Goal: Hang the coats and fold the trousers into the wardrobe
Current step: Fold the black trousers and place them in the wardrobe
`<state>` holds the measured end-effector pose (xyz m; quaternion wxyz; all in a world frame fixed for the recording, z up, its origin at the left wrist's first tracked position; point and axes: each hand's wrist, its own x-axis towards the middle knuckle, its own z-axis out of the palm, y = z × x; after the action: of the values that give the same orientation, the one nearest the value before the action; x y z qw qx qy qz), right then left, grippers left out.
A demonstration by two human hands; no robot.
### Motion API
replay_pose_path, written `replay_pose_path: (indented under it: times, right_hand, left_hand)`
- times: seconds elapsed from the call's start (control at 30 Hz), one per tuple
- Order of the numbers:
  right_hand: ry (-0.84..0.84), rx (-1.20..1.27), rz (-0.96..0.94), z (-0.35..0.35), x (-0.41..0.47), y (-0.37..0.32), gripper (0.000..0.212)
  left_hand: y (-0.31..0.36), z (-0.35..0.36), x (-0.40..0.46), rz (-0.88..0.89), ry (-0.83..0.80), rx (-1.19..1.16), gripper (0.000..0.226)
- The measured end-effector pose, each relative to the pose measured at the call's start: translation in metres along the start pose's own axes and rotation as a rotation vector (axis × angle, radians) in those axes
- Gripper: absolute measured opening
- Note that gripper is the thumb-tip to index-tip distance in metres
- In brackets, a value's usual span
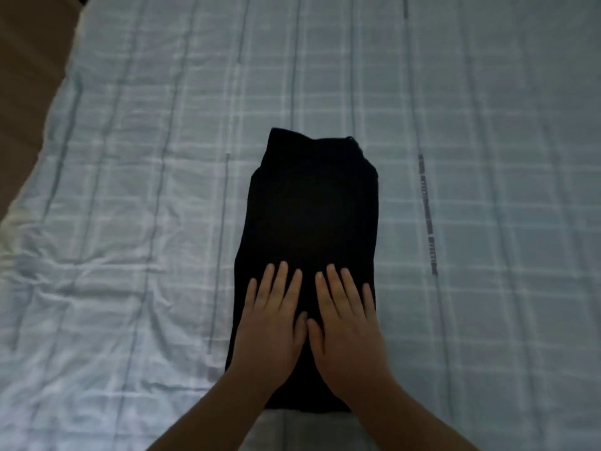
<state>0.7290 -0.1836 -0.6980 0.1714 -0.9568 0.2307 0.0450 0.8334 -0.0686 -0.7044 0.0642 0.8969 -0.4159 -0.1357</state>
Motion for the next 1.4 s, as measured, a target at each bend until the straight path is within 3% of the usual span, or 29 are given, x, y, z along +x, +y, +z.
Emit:
replay_pose_path:
  times: [0.3, 0.53, 0.63, 0.73, 0.87, 1.13, 1.4]
  right_hand:
    - [-0.037, -0.085, 0.026, 0.049, -0.056, 0.001, 0.064]
    - [0.071, -0.084, 0.005, 0.048, -0.065, -0.003, 0.062]
    - [0.187, 0.038, -0.165, 0.039, -0.090, -0.003, 0.051]
    - [0.172, 0.083, -0.360, 0.038, -0.123, 0.007, 0.037]
    - [0.061, 0.016, -0.306, 0.043, -0.140, 0.034, 0.040]
    - [0.042, 0.059, -0.323, 0.040, -0.119, 0.059, 0.042]
    - [0.063, 0.104, -0.244, 0.031, -0.113, 0.052, 0.054]
  left_hand:
    - [-0.017, 0.046, -0.069, 0.022, -0.027, 0.071, 0.062]
    - [-0.022, 0.041, -0.076, 0.057, 0.035, -0.002, 0.062]
    - [-0.034, 0.028, -0.089, 0.193, 0.064, -0.040, 0.059]
    - [-0.059, 0.022, -0.107, 0.423, 0.083, -0.109, 0.051]
    - [-0.091, 0.026, -0.117, 0.548, -0.014, -0.136, 0.043]
    - [-0.110, 0.027, -0.110, 0.570, -0.036, -0.170, 0.030]
    - [-0.089, 0.000, -0.111, 0.308, 0.076, -0.321, 0.037]
